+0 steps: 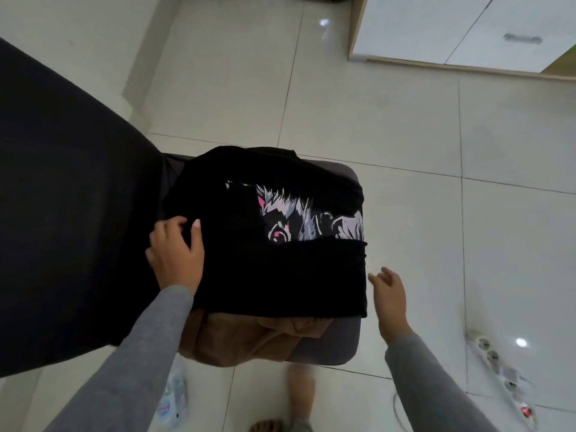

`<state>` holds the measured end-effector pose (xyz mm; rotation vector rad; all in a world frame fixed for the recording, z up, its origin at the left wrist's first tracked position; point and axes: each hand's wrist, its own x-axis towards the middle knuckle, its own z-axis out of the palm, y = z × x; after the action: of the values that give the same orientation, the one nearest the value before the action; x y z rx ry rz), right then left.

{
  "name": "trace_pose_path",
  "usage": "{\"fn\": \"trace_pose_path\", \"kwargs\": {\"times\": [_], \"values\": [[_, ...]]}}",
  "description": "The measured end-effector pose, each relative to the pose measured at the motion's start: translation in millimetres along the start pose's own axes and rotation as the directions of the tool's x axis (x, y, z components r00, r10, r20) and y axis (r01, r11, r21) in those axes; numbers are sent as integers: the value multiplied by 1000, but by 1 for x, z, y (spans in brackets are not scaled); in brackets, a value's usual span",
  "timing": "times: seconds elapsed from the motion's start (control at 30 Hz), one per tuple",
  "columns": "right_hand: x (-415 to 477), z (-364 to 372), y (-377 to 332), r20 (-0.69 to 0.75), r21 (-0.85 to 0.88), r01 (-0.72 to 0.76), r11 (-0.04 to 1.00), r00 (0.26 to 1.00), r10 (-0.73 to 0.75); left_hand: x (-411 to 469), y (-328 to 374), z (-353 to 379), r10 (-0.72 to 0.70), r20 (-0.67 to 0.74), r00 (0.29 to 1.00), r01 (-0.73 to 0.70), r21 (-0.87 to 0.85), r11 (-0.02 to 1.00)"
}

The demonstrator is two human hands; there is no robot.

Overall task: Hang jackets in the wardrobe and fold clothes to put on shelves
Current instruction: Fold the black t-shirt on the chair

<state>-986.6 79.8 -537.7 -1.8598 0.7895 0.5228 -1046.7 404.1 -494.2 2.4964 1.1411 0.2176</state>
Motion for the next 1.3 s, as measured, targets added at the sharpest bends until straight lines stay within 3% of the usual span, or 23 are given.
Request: {"fn": "trace_pose_path", "kwargs": {"times": [0.17, 0.3, 0.43, 0.57, 0.7, 0.87, 0.97, 1.1, 1.2, 1.3], "values": [[-30, 12, 47, 6, -69, -203, 977, 979, 204, -51, -44, -7, -228, -66, 971, 221, -104, 970], [-35, 15, 49, -15, -15, -284, 959, 959, 284, -74, -62, -6, -336, 34, 941, 327, -341, 882], [-30, 12, 46, -10, 62, -261, 963, 965, 262, -72, -59, -11, -318, 108, 942, 336, -274, 901], [-27, 11, 44, 6, -14, -255, 967, 967, 255, -41, -63, -16, -253, 134, 958, 265, -77, 961], [-46, 21, 10, -50, -225, -89, 970, 996, 80, -13, -62, -26, -121, 222, 968, 116, 34, 993], [-66, 51, -28, 180, -348, 318, 882, 946, -269, 0, -58, -21, -15, 320, 947, -29, 133, 991], [-79, 77, -43, 319, -406, 527, 747, 848, -424, 4, -57, -21, -74, 291, 954, 98, -69, 993], [-86, 117, -64, 505, -351, 774, 527, 631, -589, 8, -58, -22, -163, 329, 930, 260, -276, 925], [-90, 149, -85, 638, -320, 863, 391, 501, -584, 11, -63, -21, -197, 411, 890, 364, -381, 850], [-89, 178, -101, 716, -394, 886, 244, 462, -524, 11, -70, -19, -216, 461, 861, 432, -436, 789]]}}
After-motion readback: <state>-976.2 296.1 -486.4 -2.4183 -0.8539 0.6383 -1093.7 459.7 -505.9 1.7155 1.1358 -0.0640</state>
